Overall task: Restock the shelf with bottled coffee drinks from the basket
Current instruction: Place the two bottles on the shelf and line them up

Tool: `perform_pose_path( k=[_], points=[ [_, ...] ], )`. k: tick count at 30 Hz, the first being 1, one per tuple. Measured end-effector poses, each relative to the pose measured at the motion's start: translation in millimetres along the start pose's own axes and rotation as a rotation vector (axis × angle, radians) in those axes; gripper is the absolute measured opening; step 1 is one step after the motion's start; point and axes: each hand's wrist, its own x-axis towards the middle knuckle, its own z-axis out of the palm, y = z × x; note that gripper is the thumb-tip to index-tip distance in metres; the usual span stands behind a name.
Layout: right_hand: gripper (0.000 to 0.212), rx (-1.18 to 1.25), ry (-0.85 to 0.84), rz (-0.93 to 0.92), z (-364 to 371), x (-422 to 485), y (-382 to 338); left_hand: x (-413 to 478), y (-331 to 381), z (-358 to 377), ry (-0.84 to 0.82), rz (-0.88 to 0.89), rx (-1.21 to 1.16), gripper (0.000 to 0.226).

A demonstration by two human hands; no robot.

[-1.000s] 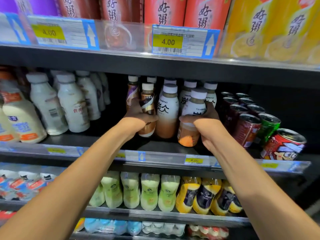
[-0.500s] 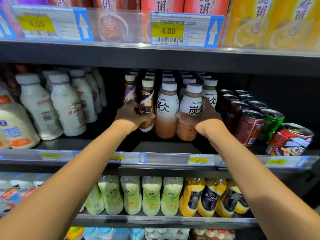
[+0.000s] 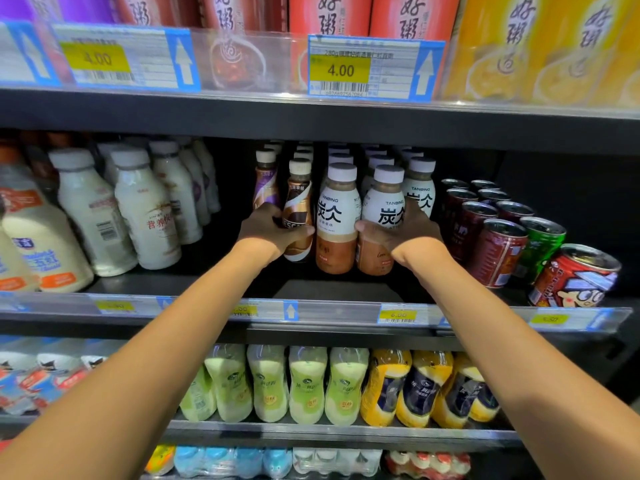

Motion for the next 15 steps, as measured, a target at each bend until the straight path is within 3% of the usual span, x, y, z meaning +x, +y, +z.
perform_pose_path(
  k=[5,9,11,15],
  points=[
    [0.085,-0.071,-0.014,0.065,-5.6,-4.2,-3.1,1.5,-1.4,-4.1,-0.027,0.028,0.055,0.055],
    [0.055,-0.018,0.067,0.034,-15.3,-26.9,2.2,-11.4,10.6,-11.2,0.041,0.026,0.239,0.051],
    [0.040,-0.149,0.092,-0.083,-20.8,-46.7,6.5,-30.6,25.0,-14.4,0.073,0.081,0.278,0.038],
    [0.042,-0.526,0.126,-0.263,-36.7,-78.7,14.1,-98.4,64.9,-10.8,0.011,0.358,0.445,0.036]
  ],
)
